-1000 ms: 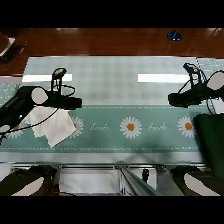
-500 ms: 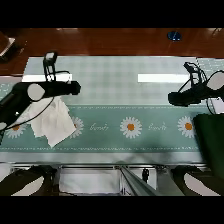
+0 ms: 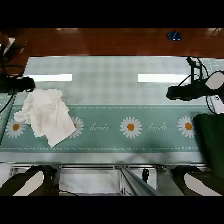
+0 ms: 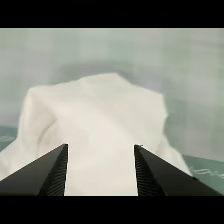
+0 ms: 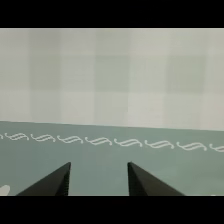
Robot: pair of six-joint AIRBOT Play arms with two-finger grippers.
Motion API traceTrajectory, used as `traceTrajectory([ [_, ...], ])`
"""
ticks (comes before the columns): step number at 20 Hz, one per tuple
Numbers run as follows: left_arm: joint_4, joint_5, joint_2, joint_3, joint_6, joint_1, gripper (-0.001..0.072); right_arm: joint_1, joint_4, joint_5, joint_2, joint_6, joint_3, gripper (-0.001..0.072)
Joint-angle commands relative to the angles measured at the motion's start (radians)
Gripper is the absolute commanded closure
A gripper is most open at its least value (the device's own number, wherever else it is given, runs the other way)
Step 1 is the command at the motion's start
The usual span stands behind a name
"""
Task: Fold the shirts.
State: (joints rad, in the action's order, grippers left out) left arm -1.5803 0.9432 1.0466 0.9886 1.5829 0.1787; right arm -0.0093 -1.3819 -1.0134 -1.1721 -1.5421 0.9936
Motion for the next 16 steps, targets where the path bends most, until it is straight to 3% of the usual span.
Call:
traceTrajectory([
  [1, 0.087, 0.036, -0.007, -0.142, 0.003, 0.150, 0.0200, 0.001, -0.003, -0.003, -0.035, -0.021, 0.000, 0.0294],
  [9, 0.280, -0.012, 0.201, -0.275, -0.028, 0.174, 0.0205, 0.001, 0.020, -0.048, -0.061, -0.042, 0.000, 0.0295],
  [10, 0.307, -0.007, 0.214, -0.275, -0.060, 0.174, 0.0321, 0.001, 0.020, -0.056, -0.061, -0.045, 0.000, 0.0296],
  [11, 0.334, 0.003, 0.217, -0.273, -0.096, 0.174, 0.0591, 0.001, 0.022, -0.064, -0.061, -0.045, 0.000, 0.0296],
  [12, 0.369, 0.013, 0.211, -0.263, -0.138, 0.173, 0.0677, 0.001, 0.027, -0.074, -0.060, -0.044, 0.000, 0.0298],
  [16, 0.625, 0.032, 0.085, -0.154, -0.290, 0.172, 0.0677, 0.001, 0.044, -0.076, -0.002, -0.044, 0.001, 0.0302],
])
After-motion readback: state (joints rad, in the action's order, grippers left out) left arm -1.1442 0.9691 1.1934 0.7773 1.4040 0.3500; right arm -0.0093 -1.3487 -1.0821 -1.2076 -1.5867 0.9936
